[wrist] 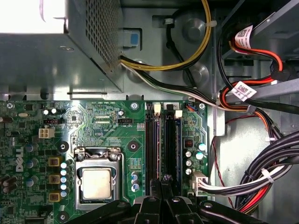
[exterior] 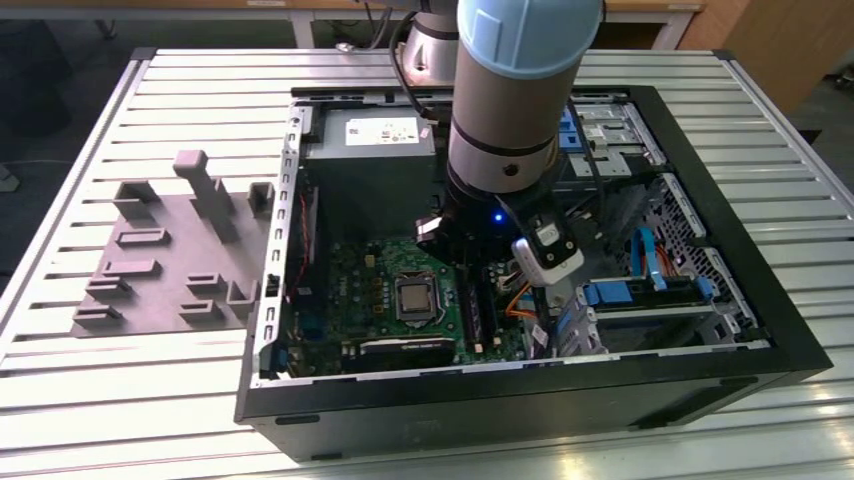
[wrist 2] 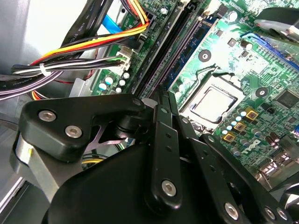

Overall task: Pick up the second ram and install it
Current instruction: 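Insert the second ram into the second slot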

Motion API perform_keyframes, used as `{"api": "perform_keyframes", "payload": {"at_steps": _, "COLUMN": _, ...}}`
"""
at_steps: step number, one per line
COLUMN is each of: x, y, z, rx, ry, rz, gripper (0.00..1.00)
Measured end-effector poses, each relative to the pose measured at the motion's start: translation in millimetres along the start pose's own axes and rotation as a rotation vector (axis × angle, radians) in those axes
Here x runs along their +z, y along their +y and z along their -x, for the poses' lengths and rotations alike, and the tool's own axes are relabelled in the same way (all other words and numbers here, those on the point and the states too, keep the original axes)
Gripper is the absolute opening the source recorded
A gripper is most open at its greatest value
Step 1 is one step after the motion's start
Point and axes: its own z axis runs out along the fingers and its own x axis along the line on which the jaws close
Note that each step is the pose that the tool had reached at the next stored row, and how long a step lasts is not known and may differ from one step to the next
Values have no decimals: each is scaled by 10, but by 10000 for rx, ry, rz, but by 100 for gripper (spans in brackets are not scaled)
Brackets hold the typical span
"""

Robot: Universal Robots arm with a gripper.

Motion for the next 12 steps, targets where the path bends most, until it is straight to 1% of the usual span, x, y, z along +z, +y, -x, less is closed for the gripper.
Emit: {"api": "perform_keyframes", "payload": {"at_steps": 12, "x": 11, "y": 0, "z": 0, "rx": 0, "ry": 0, "rz": 3, "gripper": 11}}
